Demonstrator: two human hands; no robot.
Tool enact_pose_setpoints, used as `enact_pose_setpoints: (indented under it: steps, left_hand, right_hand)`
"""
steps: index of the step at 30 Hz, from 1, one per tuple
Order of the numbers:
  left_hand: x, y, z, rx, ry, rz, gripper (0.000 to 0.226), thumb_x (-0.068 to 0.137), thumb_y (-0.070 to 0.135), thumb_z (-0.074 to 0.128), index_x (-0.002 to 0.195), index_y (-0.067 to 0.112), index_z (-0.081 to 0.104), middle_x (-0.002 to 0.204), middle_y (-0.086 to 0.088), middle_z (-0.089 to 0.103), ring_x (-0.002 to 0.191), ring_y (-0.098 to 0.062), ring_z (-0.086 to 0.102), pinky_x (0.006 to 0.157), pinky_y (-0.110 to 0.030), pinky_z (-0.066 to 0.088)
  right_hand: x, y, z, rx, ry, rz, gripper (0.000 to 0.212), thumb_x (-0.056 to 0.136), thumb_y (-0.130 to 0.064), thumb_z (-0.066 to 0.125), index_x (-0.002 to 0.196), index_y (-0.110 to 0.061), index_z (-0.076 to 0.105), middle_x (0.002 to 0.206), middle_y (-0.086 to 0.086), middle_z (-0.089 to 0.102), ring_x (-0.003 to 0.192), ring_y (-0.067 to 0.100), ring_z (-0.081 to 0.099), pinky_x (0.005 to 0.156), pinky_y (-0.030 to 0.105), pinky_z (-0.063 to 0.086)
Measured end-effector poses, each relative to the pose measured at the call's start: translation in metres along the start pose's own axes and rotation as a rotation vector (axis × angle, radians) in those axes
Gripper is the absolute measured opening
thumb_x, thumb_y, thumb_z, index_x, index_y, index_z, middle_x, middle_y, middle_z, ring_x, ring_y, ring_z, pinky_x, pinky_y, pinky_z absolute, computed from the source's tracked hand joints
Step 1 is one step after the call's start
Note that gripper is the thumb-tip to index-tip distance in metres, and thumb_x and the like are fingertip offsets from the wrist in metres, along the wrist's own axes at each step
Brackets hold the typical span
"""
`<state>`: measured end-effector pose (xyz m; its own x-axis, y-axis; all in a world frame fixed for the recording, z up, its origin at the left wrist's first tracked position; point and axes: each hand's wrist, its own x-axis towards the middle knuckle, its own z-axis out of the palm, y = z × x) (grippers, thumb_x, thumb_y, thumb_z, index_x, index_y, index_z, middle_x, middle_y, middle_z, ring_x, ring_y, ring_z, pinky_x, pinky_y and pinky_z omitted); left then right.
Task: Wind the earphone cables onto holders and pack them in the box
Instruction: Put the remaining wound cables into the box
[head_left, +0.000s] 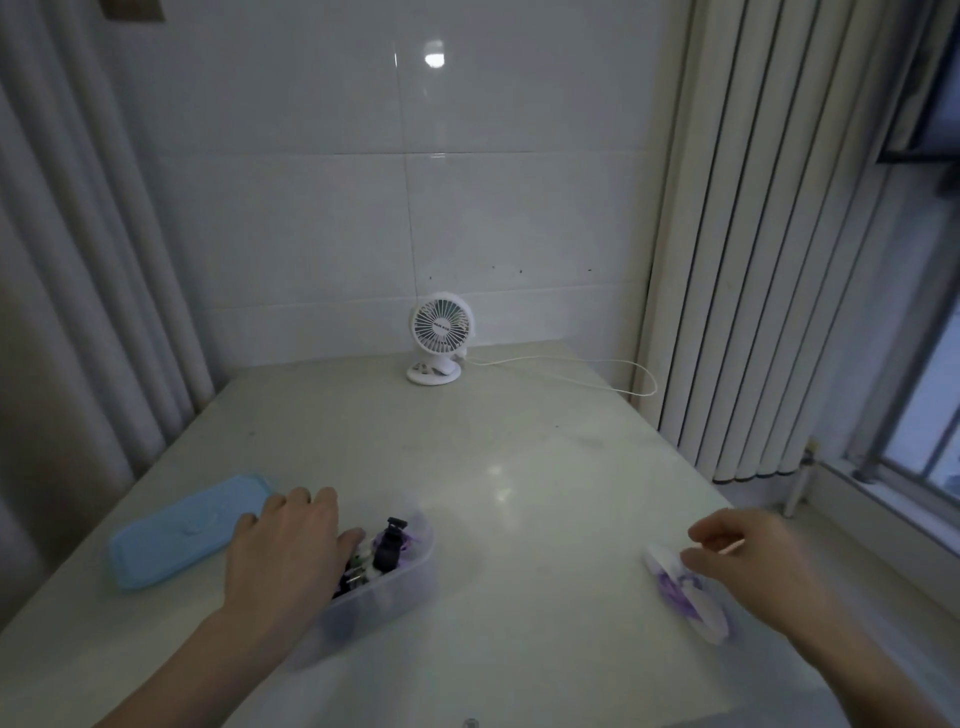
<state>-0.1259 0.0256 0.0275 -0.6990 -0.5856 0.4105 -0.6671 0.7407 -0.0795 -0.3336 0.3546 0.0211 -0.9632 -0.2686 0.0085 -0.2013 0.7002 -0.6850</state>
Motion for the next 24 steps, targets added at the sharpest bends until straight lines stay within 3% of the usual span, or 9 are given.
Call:
enact_pose_setpoints:
  steps: [7, 14, 18, 24]
  left_hand:
    - [0.002, 0.001, 0.007, 0.010, 0.012, 0.098, 0.030, 0.077, 0.042, 0.072, 0.068, 0.017, 0.058, 0.066, -0.006, 0.063, 0.068, -0.032, 0.062, 0.059, -0.039, 0.042]
    - [0.002, 0.014, -0.001, -0.144, 0.067, 0.109, 0.027, 0.091, 0.046, 0.050, 0.082, 0.022, 0.058, 0.081, 0.001, 0.063, 0.081, -0.023, 0.059, 0.069, -0.036, 0.042]
    - [0.001, 0.023, -0.004, -0.228, 0.058, 0.134, 0.027, 0.091, 0.046, 0.051, 0.081, 0.023, 0.058, 0.080, 0.001, 0.062, 0.081, -0.024, 0.059, 0.064, -0.035, 0.044]
    - [-0.008, 0.046, -0.008, -0.321, 0.014, 0.191, 0.026, 0.091, 0.048, 0.051, 0.094, 0.024, 0.061, 0.092, 0.000, 0.064, 0.092, -0.025, 0.060, 0.073, -0.037, 0.047]
  right_hand:
    - [-0.006, 0.007, 0.003, -0.084, -0.094, 0.007, 0.026, 0.075, -0.029, 0.079, 0.097, -0.025, 0.066, 0.090, -0.006, 0.068, 0.076, 0.005, 0.058, 0.057, 0.018, 0.039]
    - [-0.007, 0.010, 0.007, -0.070, -0.095, -0.001, 0.030, 0.073, -0.029, 0.080, 0.100, -0.022, 0.069, 0.089, -0.004, 0.070, 0.076, 0.007, 0.061, 0.058, 0.021, 0.048]
    - [-0.007, 0.012, 0.010, -0.040, -0.085, -0.018, 0.031, 0.073, -0.025, 0.080, 0.102, -0.019, 0.070, 0.089, -0.002, 0.071, 0.071, 0.004, 0.058, 0.051, 0.017, 0.042]
    - [-0.010, 0.011, 0.014, 0.004, -0.073, -0.022, 0.034, 0.069, -0.025, 0.082, 0.101, -0.018, 0.070, 0.085, -0.003, 0.068, 0.075, 0.010, 0.061, 0.057, 0.019, 0.043]
